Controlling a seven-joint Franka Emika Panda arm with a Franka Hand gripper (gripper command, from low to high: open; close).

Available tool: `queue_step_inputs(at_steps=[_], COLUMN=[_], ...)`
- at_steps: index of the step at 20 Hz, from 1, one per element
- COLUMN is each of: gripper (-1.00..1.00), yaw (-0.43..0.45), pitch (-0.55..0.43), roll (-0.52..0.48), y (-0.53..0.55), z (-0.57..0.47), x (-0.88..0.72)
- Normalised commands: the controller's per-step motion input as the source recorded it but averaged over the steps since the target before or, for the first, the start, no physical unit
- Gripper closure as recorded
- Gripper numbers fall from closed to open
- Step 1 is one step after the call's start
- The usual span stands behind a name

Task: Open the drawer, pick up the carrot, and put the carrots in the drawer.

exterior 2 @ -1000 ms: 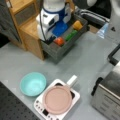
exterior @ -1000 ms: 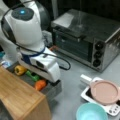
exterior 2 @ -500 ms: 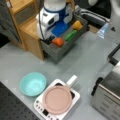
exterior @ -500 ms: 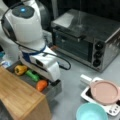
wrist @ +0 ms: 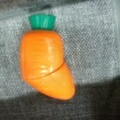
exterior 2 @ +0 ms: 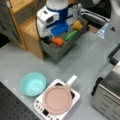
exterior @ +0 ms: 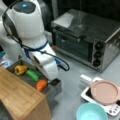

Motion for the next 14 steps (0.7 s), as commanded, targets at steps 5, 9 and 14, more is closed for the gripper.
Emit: queue_step_inputs(at_steps=[5, 9, 14], gripper=[-1.00, -1.00, -1.00], yaw=[-0.452, -0.633, -0.485], pitch=[-0.283, -0.371, -0.361], roll=[0.168, -0.017, -0.117], y=[0.30, 0.30, 0.29], z=[-0.30, -0.24, -0.12], x=[-0.27, -0.41, -0.44])
